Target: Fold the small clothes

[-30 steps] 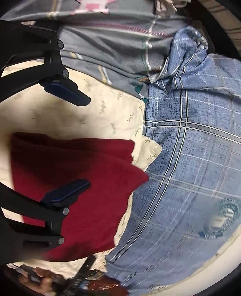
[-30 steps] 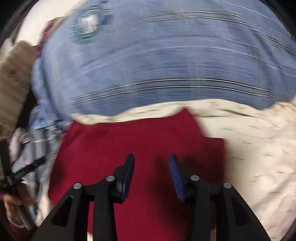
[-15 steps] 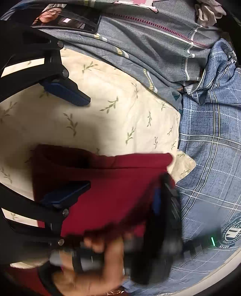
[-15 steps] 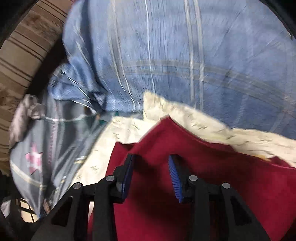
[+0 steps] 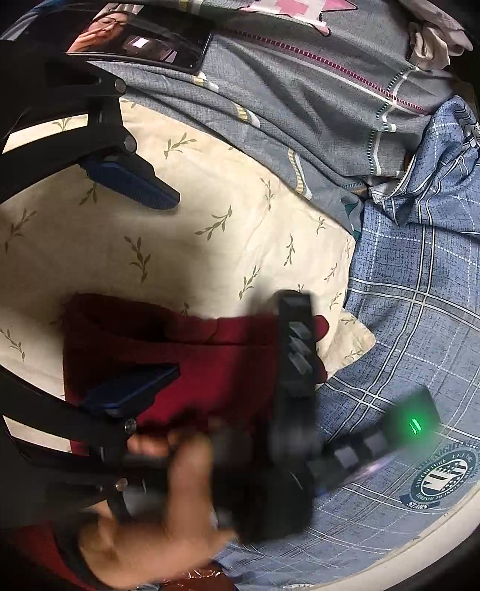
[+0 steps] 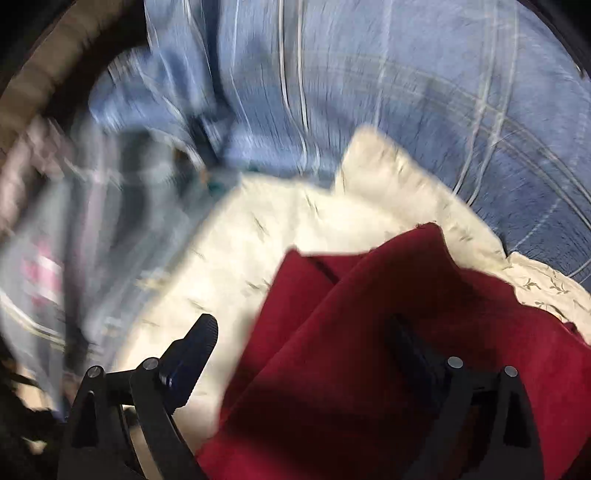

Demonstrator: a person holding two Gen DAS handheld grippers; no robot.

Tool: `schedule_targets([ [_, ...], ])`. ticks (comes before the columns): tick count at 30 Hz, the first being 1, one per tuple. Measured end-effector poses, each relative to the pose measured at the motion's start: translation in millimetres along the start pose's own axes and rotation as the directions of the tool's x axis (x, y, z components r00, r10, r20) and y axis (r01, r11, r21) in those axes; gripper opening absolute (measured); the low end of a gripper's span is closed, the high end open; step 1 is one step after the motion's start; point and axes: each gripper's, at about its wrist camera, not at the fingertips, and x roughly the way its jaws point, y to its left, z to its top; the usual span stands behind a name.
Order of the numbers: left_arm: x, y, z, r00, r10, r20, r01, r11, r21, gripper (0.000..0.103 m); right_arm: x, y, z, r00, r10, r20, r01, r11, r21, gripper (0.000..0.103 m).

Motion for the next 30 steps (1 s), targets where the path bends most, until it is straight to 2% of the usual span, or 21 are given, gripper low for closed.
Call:
schedule_targets([
  [1, -1, 0, 0, 1.000, -0.005, 0.005, 0.005, 1.000, -0.001, 0.085, 2, 3, -3, 0.998, -0.048, 0.028, 0.048, 0.999, -0.021, 0.084],
  [2, -1, -1, 0, 1.000, -0.018, 0.013, 0.018, 1.000, -0.002, 0.085, -1, 3, -4, 0.996, -0.082, 0.047, 0.084, 0.996, -0.040, 0.065],
  [3, -2, -3, 0, 0.999, -0.035, 0.020, 0.035, 0.999, 0.000, 0.085, -7, 0, -6, 0.994, -0.085, 0.063, 0.088, 0.995, -0.042, 0.058],
  [5, -5, -7, 0, 0.997, -0.069, 0.037, 0.069, 0.998, 0.006, 0.085, -27, -19, -11, 0.993, 0.032, 0.110, -0.034, 0.999, 0.018, 0.024],
  [7, -4, -12, 2, 0.994, -0.103, 0.036, 0.102, 0.995, 0.020, 0.085, -48, -35, -14, 0.981, 0.105, 0.160, -0.114, 0.992, 0.049, 0.022],
  [10, 4, -19, 7, 0.991, -0.135, 0.015, 0.134, 0.990, 0.036, 0.085, -69, -48, -16, 0.967, 0.147, 0.208, -0.162, 0.985, 0.059, 0.020],
  [16, 22, -21, 16, 0.988, -0.156, -0.003, 0.156, 0.988, 0.015, 0.084, -73, -54, -17, 0.953, 0.206, 0.224, -0.231, 0.968, 0.093, 0.019],
  [17, 22, -23, 15, 0.988, -0.156, -0.004, 0.156, 0.987, 0.024, 0.074, -74, -56, -18, 0.953, 0.204, 0.222, -0.229, 0.969, 0.093, 0.019],
  [18, 21, -25, 15, 0.987, -0.160, -0.011, 0.160, 0.986, 0.036, 0.056, -68, -55, -16, 0.954, 0.207, 0.216, -0.231, 0.969, 0.093, 0.019],
  [20, 23, -28, 14, 0.983, -0.180, -0.038, 0.181, 0.982, 0.047, 0.036, -60, -52, -12, 0.959, 0.207, 0.196, -0.226, 0.971, 0.082, 0.019],
  [22, 22, -28, 11, 0.985, -0.166, -0.038, 0.168, 0.985, 0.046, 0.034, -48, -41, -8, 0.969, 0.187, 0.162, -0.198, 0.979, 0.056, 0.019],
  [24, 22, -28, 11, 0.986, -0.160, -0.041, 0.161, 0.986, 0.040, 0.033, -43, -34, -5, 0.977, 0.162, 0.138, -0.169, 0.985, 0.040, 0.026],
  [25, 23, -28, 10, 0.986, -0.159, -0.042, 0.161, 0.986, 0.038, 0.033, -38, -29, -2, 0.983, 0.141, 0.116, -0.146, 0.989, 0.038, 0.034],
  [26, 22, -28, 11, 0.986, -0.159, -0.043, 0.161, 0.986, 0.035, 0.033, -35, -27, 0, 0.987, 0.131, 0.097, -0.135, 0.990, 0.036, 0.048],
  [28, 21, -26, 13, 0.986, -0.160, -0.045, 0.161, 0.987, 0.026, 0.033, -29, -20, 3, 0.991, 0.118, 0.063, -0.120, 0.992, 0.029, 0.061],
  [30, 21, -27, 13, 0.987, -0.155, -0.047, 0.156, 0.987, 0.028, 0.033, -20, -13, 6, 0.996, 0.085, 0.033, -0.085, 0.996, 0.011, 0.064],
])
